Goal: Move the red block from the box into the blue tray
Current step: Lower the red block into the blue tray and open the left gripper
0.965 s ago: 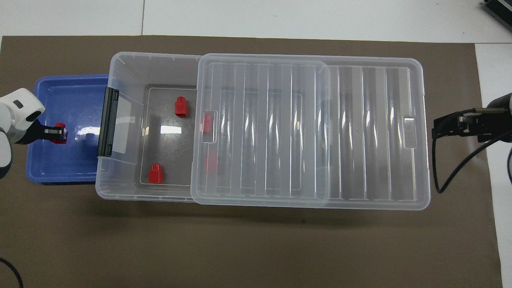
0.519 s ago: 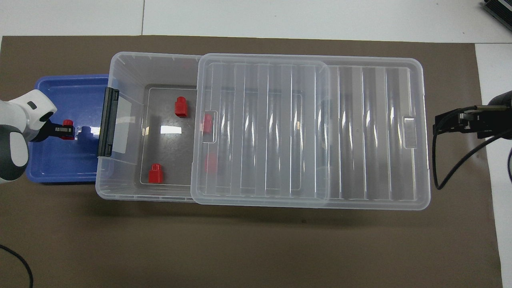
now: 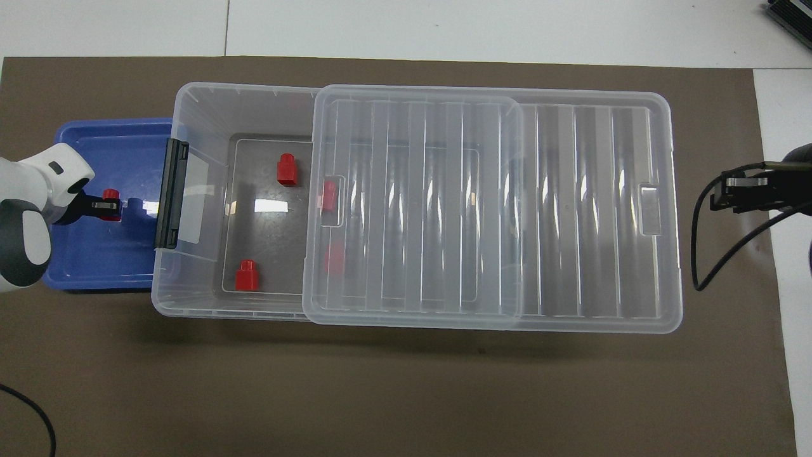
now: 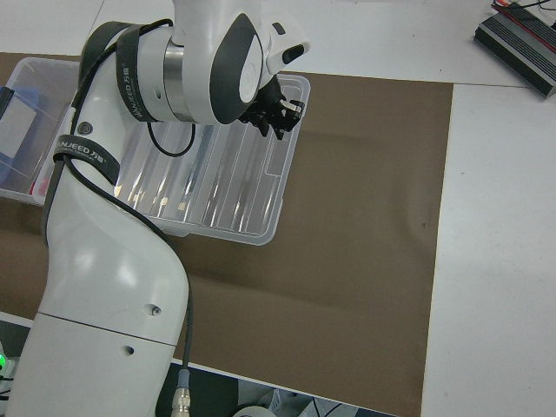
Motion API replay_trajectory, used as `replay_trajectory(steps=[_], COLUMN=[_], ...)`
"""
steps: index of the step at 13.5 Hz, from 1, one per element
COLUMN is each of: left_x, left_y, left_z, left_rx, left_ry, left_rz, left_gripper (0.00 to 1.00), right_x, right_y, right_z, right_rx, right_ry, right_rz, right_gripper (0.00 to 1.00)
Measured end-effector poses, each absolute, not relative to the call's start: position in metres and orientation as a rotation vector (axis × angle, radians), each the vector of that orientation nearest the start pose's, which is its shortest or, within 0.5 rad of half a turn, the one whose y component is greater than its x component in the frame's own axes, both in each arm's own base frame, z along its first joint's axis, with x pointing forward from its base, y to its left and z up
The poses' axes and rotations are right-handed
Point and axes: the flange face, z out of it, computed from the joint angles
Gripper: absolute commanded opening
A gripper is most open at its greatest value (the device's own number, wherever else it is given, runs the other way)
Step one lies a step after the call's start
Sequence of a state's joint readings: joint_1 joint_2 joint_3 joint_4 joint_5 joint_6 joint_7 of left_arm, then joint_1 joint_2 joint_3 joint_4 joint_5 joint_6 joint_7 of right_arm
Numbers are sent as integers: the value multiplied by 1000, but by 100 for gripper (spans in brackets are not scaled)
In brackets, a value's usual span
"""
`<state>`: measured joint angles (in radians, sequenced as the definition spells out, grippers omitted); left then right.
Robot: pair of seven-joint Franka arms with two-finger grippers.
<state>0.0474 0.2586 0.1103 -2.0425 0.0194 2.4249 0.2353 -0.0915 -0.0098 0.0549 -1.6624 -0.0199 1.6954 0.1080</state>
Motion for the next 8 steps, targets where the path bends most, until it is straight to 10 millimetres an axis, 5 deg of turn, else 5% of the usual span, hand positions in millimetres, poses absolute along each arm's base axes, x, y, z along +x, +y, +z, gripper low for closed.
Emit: replay_trajectory(steps=[3,4,5,6,7,8], left_x=[587,586,585,585,585,584], left_y=[92,92,92,92,92,92], left_z=[312,311,311,312,311,309], left_rx=[-3057,-3055,-3055,-3054,-3055,-3056], left_ry=[150,149,150,150,150,150], left_rz=[-235,-246,-249,-250,-249,-243], left_gripper=[0,12,41,60,100,100], right_x=[566,567,568,569,570,573], right_y=[-45,-54,-64,-74,-86,-98], right_z=[587,582,577,570,563,555], right_rx=[-3144,-3141,-3139,-3136,-3134,-3135], right_ry=[285,309,335,363,383,386], right_rz=[-142,-165,-178,-186,-196,-207], right_gripper=[0,0,0,0,0,0])
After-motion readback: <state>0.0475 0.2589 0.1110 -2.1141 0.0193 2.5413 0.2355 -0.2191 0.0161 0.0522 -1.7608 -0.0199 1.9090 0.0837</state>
